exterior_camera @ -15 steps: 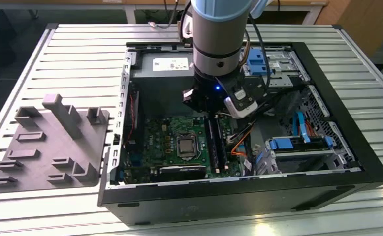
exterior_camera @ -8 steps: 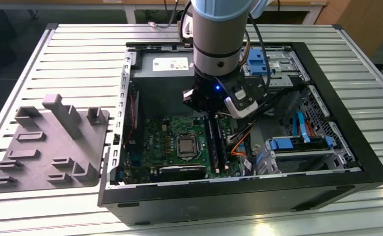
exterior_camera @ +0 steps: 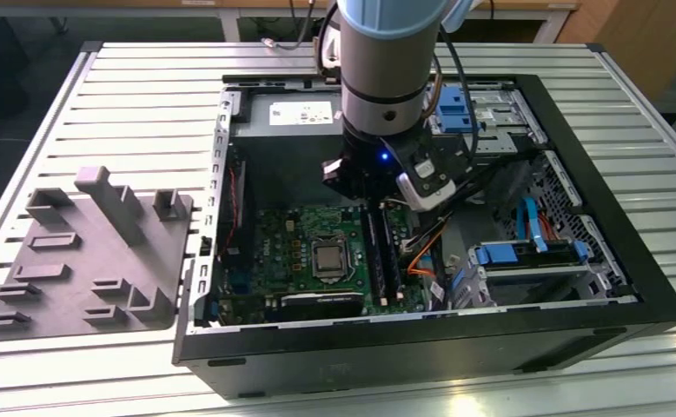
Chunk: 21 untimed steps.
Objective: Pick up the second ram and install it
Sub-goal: 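Press down the second ram until it locks into place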
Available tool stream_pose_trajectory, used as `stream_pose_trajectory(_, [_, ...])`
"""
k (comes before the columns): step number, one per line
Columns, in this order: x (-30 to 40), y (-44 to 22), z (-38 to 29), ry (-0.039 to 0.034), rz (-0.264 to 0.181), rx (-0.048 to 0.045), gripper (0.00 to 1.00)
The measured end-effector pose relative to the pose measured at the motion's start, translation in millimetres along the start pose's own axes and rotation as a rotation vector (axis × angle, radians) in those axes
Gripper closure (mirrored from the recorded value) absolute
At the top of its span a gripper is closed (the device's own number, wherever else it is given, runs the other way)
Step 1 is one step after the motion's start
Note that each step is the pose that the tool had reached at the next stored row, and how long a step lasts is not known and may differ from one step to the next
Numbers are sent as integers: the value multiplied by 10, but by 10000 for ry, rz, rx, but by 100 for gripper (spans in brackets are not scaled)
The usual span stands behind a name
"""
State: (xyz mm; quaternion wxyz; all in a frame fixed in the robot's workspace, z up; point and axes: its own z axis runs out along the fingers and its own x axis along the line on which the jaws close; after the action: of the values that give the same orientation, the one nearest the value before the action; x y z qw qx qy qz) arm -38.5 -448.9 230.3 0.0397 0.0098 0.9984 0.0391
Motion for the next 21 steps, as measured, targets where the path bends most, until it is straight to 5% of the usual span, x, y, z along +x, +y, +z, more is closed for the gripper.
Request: stream_pose_trajectory(21, [-1,-54,-4,0,0,0,89])
